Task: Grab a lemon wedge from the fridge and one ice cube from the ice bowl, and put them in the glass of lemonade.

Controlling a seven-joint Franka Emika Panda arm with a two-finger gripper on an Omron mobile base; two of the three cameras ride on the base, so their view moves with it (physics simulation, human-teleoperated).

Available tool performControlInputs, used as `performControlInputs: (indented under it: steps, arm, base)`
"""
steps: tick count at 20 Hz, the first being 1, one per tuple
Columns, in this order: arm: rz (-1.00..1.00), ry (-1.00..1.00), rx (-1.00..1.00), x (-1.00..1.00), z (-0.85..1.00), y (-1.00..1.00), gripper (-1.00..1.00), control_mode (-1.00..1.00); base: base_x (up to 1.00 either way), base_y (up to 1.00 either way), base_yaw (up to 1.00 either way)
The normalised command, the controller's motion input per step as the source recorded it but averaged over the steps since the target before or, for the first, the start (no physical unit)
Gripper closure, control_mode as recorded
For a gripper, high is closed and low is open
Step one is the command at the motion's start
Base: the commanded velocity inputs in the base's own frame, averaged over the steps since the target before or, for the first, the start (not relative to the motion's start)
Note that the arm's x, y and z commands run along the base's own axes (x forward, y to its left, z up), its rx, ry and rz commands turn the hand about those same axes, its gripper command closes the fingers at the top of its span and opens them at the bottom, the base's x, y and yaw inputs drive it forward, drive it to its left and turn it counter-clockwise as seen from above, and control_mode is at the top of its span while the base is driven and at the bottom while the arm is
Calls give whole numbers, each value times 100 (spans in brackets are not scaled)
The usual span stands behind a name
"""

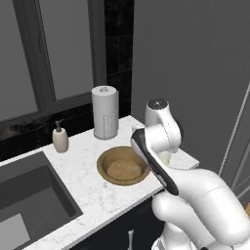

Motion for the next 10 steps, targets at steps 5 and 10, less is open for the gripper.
performControlInputs:
  steps: [5,10]
  arm:
    - [-19,0,0,0,23,-61,100,-100]
    - [-18,0,0,0,12,-60,100,-100]
  base:
    - [0,0,0]
    - [0,0,0]
